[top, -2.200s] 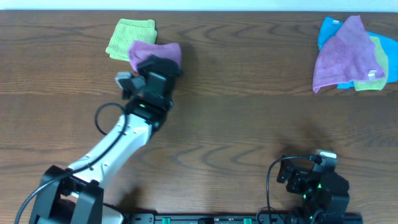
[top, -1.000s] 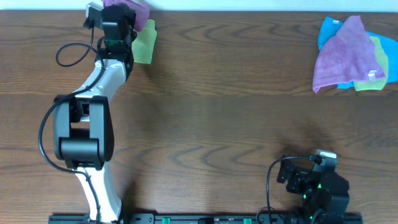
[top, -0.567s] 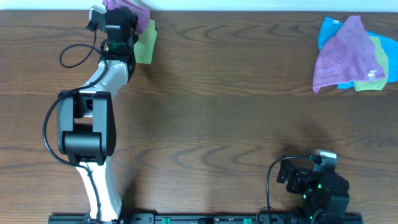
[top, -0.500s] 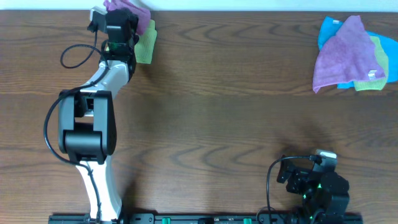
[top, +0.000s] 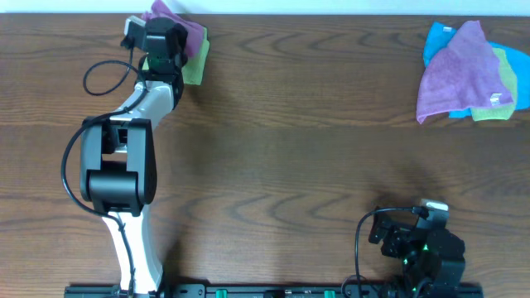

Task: Fold the cloth
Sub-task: 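Press the purple cloth down onto the green cloth with the left gripper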

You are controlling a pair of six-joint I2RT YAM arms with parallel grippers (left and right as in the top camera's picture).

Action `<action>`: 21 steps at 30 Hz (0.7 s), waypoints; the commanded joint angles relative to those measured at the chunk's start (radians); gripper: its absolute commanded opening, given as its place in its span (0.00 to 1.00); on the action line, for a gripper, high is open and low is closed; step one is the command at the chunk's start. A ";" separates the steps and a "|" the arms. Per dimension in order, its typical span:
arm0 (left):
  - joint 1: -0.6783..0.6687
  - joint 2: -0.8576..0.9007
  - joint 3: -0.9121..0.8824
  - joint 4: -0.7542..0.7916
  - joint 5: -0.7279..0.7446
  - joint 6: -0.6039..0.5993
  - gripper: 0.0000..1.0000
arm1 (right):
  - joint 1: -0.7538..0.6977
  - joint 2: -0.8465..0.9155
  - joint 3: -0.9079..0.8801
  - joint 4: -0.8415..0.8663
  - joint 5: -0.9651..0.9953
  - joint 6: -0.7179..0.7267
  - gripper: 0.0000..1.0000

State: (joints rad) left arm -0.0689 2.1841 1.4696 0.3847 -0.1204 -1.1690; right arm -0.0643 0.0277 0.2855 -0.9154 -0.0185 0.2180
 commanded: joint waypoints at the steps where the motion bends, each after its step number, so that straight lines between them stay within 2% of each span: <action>1: -0.006 0.020 0.019 -0.037 -0.024 0.024 0.11 | -0.006 -0.008 -0.007 -0.001 0.011 0.010 0.99; 4: -0.006 0.020 0.019 -0.059 -0.024 0.024 0.14 | -0.006 -0.008 -0.007 -0.001 0.011 0.010 0.99; 6: -0.005 0.020 0.019 -0.082 -0.029 0.025 0.22 | -0.005 -0.008 -0.007 -0.001 0.011 0.010 0.99; 12: 0.008 0.020 0.019 -0.160 -0.029 0.024 0.25 | -0.006 -0.008 -0.007 -0.001 0.011 0.010 0.99; 13: 0.009 0.020 0.019 -0.167 -0.025 0.024 0.32 | -0.005 -0.008 -0.007 -0.001 0.011 0.010 0.99; 14: 0.010 0.020 0.019 -0.179 -0.019 0.024 0.56 | -0.006 -0.008 -0.007 -0.001 0.011 0.010 0.99; 15: 0.010 0.019 0.019 -0.189 -0.020 0.023 0.74 | -0.006 -0.008 -0.007 -0.001 0.011 0.010 0.99; 16: 0.011 0.019 0.019 -0.198 -0.019 0.021 0.84 | -0.006 -0.008 -0.007 -0.001 0.011 0.010 0.99; 19: 0.011 0.016 0.019 -0.251 -0.010 0.018 0.93 | -0.006 -0.008 -0.007 -0.001 0.011 0.010 0.99; 20: 0.011 0.012 0.019 -0.304 -0.010 -0.021 0.98 | -0.006 -0.008 -0.007 -0.001 0.011 0.010 0.99; 21: 0.011 0.007 0.019 -0.348 -0.010 -0.059 0.95 | -0.006 -0.008 -0.007 -0.001 0.011 0.010 0.99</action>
State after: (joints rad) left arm -0.0624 2.1887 1.4754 0.1005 -0.1333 -1.1690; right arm -0.0643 0.0277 0.2855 -0.9157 -0.0185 0.2195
